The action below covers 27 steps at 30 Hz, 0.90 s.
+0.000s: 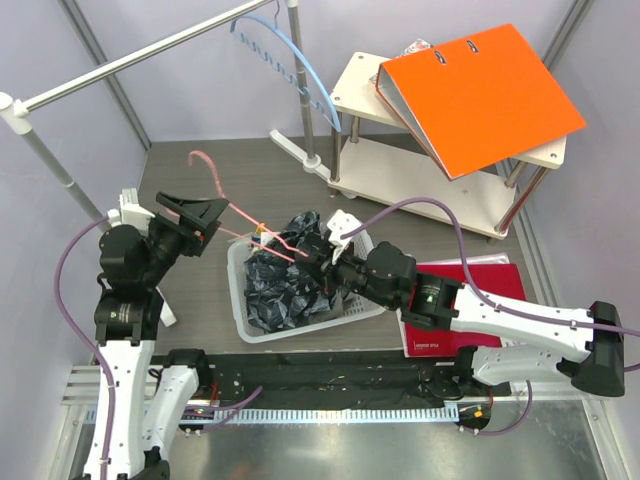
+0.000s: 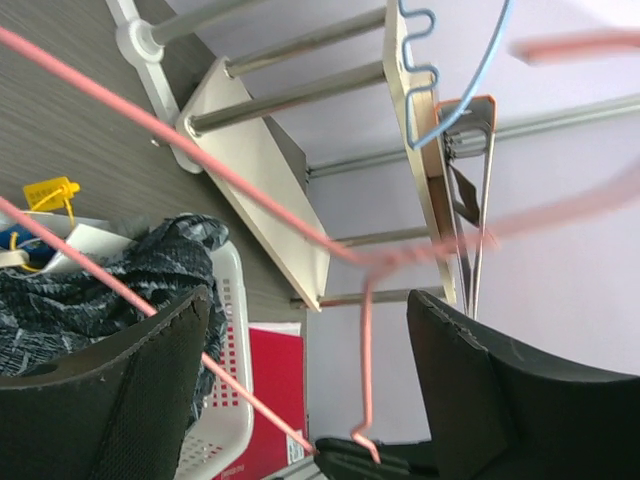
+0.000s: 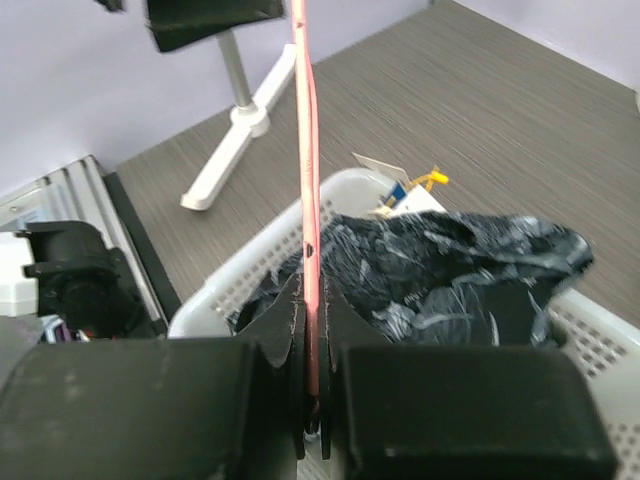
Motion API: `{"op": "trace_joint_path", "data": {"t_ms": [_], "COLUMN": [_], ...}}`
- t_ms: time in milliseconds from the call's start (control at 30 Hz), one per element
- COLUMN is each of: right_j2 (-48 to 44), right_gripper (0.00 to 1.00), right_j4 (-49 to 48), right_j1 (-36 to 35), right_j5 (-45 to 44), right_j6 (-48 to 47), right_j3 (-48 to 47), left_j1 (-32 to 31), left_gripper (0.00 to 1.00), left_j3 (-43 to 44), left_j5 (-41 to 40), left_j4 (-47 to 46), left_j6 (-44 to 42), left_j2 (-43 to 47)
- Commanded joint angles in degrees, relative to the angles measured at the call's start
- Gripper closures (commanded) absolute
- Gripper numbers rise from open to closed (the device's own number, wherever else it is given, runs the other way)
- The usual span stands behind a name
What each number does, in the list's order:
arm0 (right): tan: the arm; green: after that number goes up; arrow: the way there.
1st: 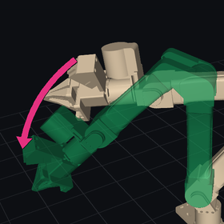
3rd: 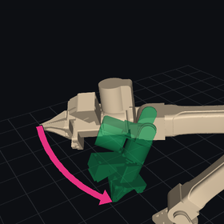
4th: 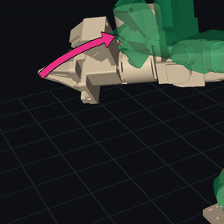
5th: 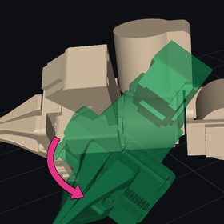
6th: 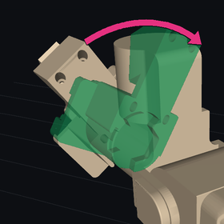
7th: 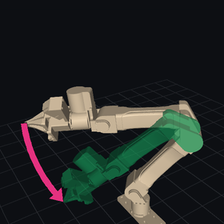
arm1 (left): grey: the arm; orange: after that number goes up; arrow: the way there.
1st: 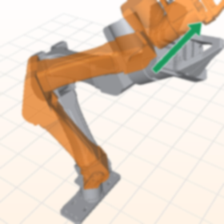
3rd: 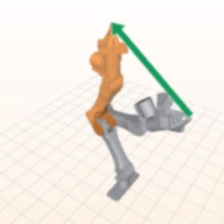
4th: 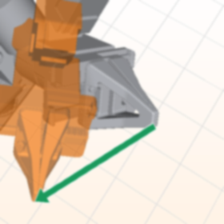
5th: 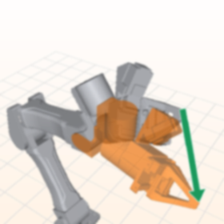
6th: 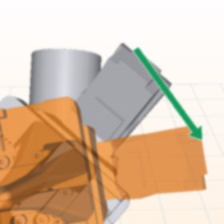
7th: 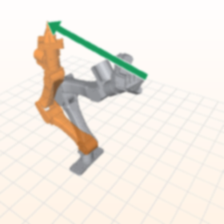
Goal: Remove the shorts from the hanger
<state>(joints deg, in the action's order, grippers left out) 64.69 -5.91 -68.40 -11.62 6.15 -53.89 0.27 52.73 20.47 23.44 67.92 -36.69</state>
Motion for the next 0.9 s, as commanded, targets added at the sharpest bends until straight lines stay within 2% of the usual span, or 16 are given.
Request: {"op": "trace_joint_path", "data": {"t_ms": [0,167,267,433,700,867], "right_j2": [-1.15,2.37,5.53,10.19,21.07,29.70], "right_gripper": [0.99,0.99,0.99,0.99,0.99,0.99], "right_j4": [-0.68,-0.24,1.25,2.66,-2.35,0.20], "right_j1": [0.37,0.90,1.95,5.29,11.53,11.89], "right_j5": [-4.73,-7.36,-10.43,-14.57,-5.44,-4.29], "right_j6": [0.88,-1.05,-3.68,-8.43,-7.56,-7.56], "right_j3": [0.54,-4.20,-10.61,-22.65,-36.26,-47.08], "left_j1": [0.25,0.26,0.25,0.25,0.25,-1.50], "left_gripper": [0.19,0.17,0.17,0.18,0.19,0.19], "left_j3": [0.18,1.76,3.08,2.38,2.99,4.22], "left_j5": [6.42,7.22,4.76,5.28,2.38,2.30], "left_j4": [-2.61,2.21,7.66,10.74,16.20,17.34], "left_j6": [-0.07,-2.96,-6.30,-7.01,-10.00,-10.79], "left_j2": [2.32,3.90,5.48,8.21,10.85,11.28]}}
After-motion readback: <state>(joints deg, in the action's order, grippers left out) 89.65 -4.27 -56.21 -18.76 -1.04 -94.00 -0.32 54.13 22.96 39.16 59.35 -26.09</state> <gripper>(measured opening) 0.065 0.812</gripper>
